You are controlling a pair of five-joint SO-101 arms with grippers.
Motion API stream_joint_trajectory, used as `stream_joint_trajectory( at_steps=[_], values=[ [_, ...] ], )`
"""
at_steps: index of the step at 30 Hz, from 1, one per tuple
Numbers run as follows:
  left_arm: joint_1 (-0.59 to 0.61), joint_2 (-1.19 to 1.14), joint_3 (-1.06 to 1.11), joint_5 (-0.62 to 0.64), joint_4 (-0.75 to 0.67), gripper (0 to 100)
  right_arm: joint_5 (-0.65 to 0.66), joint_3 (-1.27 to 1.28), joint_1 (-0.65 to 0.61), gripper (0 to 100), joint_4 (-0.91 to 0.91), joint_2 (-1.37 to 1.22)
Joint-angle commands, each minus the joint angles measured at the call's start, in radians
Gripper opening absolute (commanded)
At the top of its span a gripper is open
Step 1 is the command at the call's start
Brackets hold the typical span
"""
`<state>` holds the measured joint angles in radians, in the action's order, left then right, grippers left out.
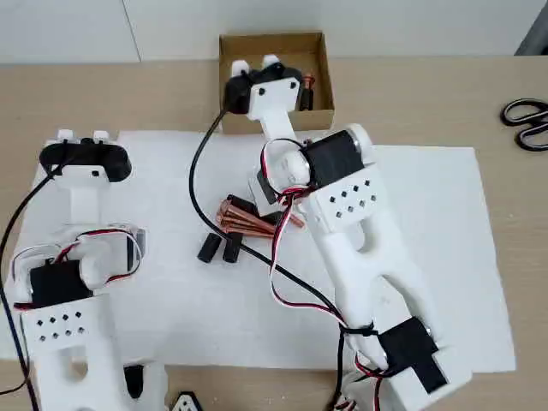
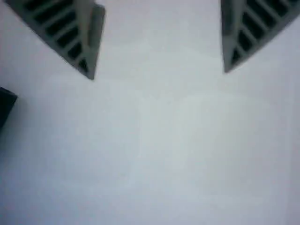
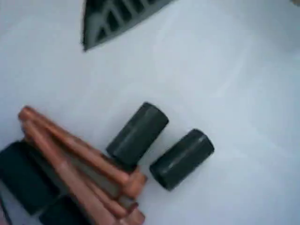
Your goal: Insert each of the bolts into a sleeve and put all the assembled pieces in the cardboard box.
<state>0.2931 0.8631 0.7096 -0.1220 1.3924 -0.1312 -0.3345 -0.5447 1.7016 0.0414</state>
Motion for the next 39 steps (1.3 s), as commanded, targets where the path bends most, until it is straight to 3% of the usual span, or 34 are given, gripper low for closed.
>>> stream_joint_trajectory(
  at_steps=[1, 7, 20, 31, 39],
  values=[
    [0.002, 0.021, 0.015, -0.005, 0.0, 17, -0.068, 0.078, -0.015, 15.3, -0.081, 0.022],
    [0.002, 0.021, 0.071, -0.005, -0.002, 17, -0.249, 0.124, -0.084, 15.2, -0.176, -0.024],
    [0.003, 0.023, 0.073, -0.005, 0.002, 17, -0.253, 0.121, -0.209, 15.1, -0.22, -0.323],
    [-0.002, 0.023, 0.073, -0.005, -0.003, 17, -0.259, 0.118, -0.214, 15.1, -0.297, -0.447],
    [-0.002, 0.023, 0.073, -0.005, -0.003, 17, -0.353, 0.118, -0.214, 15.1, -0.323, -0.452]
  ],
)
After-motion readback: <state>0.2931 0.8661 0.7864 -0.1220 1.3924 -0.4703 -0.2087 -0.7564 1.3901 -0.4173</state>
